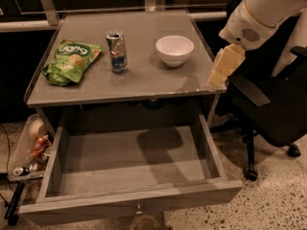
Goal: Place redbull can into top drawer
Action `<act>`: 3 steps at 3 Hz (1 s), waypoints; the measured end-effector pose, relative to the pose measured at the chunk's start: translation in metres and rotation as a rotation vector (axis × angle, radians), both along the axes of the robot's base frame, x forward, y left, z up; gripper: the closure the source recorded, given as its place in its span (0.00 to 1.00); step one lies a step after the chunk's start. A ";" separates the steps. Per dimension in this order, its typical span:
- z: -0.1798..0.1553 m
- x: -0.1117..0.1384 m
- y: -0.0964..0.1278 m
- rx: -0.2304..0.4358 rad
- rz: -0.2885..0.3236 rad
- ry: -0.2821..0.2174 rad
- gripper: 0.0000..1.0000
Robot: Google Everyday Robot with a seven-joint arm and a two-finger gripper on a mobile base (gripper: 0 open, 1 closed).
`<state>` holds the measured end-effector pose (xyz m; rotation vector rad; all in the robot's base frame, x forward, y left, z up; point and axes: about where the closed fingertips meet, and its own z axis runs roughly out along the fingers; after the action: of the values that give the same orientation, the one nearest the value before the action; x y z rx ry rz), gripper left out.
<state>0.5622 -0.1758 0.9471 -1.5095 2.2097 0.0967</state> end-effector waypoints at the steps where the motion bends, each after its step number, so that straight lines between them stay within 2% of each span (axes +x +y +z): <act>1: 0.002 0.003 0.002 0.003 0.005 -0.003 0.00; 2: -0.018 0.014 0.014 0.094 -0.006 -0.009 0.00; 3: -0.022 0.059 0.048 0.236 -0.023 -0.056 0.00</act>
Offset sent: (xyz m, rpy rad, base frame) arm 0.0416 0.0333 -0.0355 0.2520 -0.0600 -0.0303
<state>0.6207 -0.1276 0.9255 -1.3420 2.0886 0.2937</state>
